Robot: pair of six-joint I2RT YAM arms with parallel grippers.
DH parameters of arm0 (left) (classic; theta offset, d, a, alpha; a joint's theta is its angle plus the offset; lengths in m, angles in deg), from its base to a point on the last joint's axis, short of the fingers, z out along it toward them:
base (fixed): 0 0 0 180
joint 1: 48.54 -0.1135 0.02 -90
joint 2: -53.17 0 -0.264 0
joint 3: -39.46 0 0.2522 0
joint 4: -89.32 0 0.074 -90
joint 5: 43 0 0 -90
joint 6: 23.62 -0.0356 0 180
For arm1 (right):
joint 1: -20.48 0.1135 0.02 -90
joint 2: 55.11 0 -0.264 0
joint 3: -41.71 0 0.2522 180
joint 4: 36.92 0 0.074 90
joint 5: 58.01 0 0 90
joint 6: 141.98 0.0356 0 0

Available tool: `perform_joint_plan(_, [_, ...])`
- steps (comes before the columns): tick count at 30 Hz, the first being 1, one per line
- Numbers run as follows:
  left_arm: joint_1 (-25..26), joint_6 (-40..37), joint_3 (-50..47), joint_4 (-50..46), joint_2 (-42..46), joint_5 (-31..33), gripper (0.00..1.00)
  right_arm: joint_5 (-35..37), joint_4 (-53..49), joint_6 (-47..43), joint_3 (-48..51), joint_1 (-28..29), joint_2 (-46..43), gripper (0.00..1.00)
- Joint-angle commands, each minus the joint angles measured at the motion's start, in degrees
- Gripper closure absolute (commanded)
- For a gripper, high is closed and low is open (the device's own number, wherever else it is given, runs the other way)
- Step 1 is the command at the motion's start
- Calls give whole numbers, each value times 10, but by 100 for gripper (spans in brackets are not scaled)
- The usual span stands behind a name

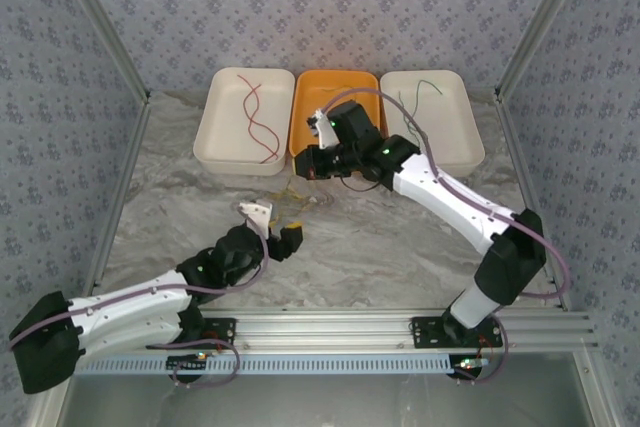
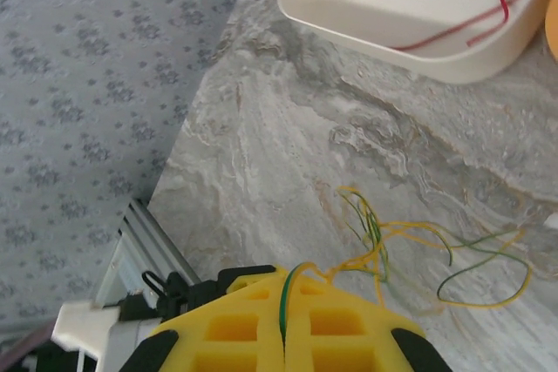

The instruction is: Untangle the cables

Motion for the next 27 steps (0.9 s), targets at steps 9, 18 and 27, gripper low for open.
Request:
perform_joint_plan(9, [7,59,-12,-81,24,130,58,26,79,91,81,-42,72,100])
perform_joint_plan(18, [-89,239,34,-186,25,39,59,20,81,60,114,-48,79,100])
perform_joint_plan(27, [-172,242,110,-171,-106,-153,70,17,84,23,174,-45,67,100])
